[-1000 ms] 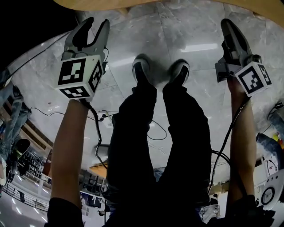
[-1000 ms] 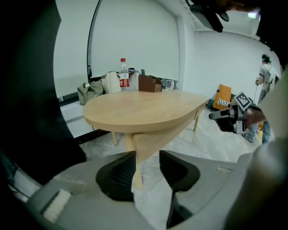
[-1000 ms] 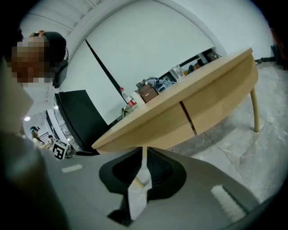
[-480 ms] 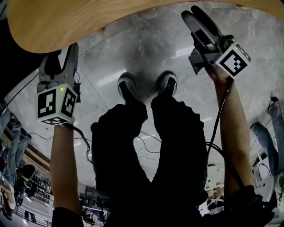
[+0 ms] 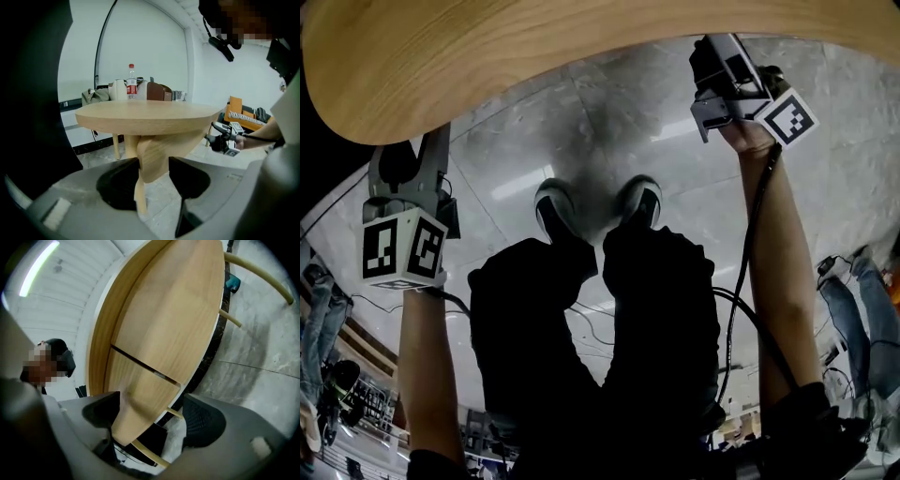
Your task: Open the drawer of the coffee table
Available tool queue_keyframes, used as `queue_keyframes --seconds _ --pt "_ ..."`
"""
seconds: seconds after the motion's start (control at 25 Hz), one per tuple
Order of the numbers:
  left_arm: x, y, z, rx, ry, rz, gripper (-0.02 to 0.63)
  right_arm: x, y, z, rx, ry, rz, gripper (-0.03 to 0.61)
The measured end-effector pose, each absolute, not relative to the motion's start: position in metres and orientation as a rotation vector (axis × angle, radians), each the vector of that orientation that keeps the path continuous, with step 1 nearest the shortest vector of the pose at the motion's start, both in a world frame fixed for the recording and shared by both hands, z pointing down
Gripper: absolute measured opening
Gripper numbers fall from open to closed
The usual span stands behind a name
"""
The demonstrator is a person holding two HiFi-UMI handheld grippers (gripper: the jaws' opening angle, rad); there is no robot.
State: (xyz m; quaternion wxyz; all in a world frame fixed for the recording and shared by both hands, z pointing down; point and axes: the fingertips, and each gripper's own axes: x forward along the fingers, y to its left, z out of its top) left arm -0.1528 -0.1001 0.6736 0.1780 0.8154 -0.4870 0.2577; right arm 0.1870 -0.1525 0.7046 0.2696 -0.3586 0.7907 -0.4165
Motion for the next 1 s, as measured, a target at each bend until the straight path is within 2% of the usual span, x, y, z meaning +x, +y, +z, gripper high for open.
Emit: queue_keyframes --seconds 0.76,1.0 --pt "-0.153 -0.074 0.684 2.196 -1.328 0.719 0.209 0.191 -0.127 0.7 -0.928 1.991 -1.232 0.424" --pt "-0.155 -0.071 0.688 2.225 -1.304 0.865 0.21 0.188 -0.111 0.711 -1.253 2.361 -1.233 0.403"
